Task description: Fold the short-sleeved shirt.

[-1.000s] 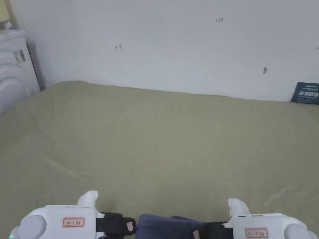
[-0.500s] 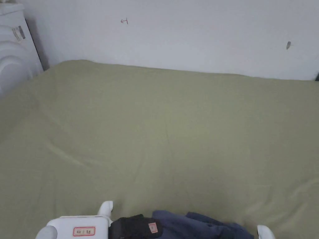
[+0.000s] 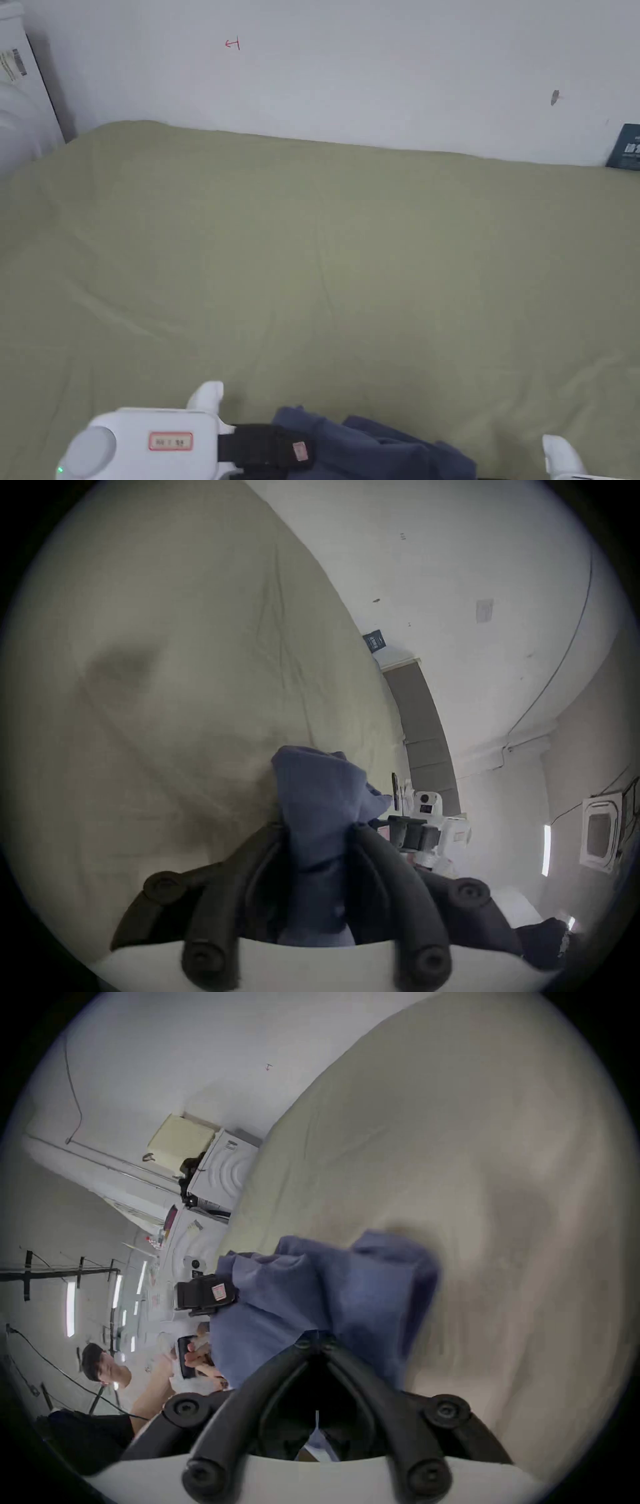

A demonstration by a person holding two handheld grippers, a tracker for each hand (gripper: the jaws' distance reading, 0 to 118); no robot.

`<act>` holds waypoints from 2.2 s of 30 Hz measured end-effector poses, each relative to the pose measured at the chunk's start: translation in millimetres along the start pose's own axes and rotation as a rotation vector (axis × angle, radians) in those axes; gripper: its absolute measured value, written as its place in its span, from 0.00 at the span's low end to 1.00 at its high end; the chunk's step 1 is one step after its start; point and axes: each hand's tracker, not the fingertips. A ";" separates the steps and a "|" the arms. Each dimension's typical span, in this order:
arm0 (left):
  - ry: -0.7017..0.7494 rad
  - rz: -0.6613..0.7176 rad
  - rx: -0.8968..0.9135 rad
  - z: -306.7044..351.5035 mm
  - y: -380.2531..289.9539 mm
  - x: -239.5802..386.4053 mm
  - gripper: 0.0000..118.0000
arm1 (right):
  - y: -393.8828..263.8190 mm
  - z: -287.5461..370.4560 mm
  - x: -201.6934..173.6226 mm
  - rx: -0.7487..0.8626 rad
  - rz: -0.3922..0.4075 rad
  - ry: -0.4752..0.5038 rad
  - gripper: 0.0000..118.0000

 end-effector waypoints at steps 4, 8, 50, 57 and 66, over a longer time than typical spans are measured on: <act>0.156 -0.072 0.033 78.5 42.4 -19.7 0.20 | 7.7 32.1 -20.3 0.052 0.063 -0.047 0.00; 0.302 -0.062 0.044 171.4 84.1 -52.7 0.20 | 7.7 59.5 -32.7 0.080 0.099 -0.108 0.00; 0.794 -0.677 0.641 42.8 -69.6 237.0 0.00 | -20.3 114.9 -122.6 0.497 0.431 -0.801 0.00; 0.807 -0.671 0.678 -12.9 -90.1 248.4 0.00 | -31.3 114.4 -142.2 0.669 0.454 -0.905 0.00; 0.742 -0.734 0.719 -15.2 -91.6 260.5 0.93 | -24.9 120.8 -161.8 0.730 0.498 -0.852 0.88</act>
